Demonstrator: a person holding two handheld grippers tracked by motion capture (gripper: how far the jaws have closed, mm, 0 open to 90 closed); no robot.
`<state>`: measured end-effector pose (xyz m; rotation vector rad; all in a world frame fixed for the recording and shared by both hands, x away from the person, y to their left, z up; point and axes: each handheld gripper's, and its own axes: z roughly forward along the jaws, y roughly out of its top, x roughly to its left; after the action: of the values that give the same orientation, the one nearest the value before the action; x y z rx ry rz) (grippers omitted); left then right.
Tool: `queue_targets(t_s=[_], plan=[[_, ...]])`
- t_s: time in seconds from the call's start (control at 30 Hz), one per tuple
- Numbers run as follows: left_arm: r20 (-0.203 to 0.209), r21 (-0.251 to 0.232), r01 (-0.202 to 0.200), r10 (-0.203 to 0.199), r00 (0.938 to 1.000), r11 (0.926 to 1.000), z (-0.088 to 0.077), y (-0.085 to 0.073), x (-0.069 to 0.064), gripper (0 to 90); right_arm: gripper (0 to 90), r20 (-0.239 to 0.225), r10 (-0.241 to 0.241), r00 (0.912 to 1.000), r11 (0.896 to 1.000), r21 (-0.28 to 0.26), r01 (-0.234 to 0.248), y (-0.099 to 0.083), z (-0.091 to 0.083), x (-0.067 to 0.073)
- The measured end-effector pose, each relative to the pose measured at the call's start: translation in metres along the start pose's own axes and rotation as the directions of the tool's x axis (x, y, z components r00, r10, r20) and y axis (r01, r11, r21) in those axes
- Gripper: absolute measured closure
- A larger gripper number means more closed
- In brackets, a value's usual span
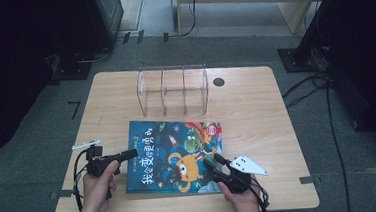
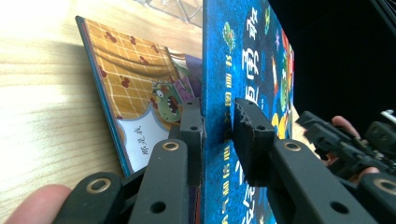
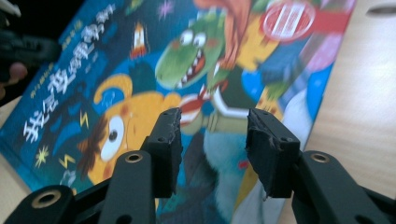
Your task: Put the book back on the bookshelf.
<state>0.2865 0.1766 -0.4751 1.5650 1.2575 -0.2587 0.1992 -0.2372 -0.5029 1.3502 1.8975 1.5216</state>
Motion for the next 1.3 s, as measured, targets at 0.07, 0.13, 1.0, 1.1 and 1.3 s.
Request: queue_targets(t_s=[0.07,0.13,1.0,1.1,1.3], plan=[[-0.002,0.002,-0.003,0.003,1.0,1.0,0.0,0.001,-0.001,76.1,52.0,-0.007,0.003,1.0,1.0,0.011,-0.003,-0.003,0.003,-0.001],[-0.007,0.005,-0.002,0.002,1.0,1.0,0.0,0.003,-0.003,76.6,46.7,-0.013,0.014,0.9998,1.0,0.027,-0.013,-0.004,0.005,-0.001],[0.017,-0.006,-0.023,0.023,0.9996,0.9997,-0.002,0.023,-0.036,78.0,0.0,-0.18,-0.034,0.983,0.978,0.195,0.07,-0.014,0.016,0.005],[0.018,-0.006,-0.034,0.034,0.9993,0.9994,-0.003,0.025,-0.041,77.7,0.0,-0.193,-0.034,0.9806,0.978,0.197,0.073,-0.014,0.015,0.004],[0.018,-0.015,-0.038,0.038,0.9991,0.9992,-0.003,0.029,-0.046,77.3,0.0,-0.218,-0.051,0.9746,0.974,0.206,0.097,-0.014,0.013,0.007]])
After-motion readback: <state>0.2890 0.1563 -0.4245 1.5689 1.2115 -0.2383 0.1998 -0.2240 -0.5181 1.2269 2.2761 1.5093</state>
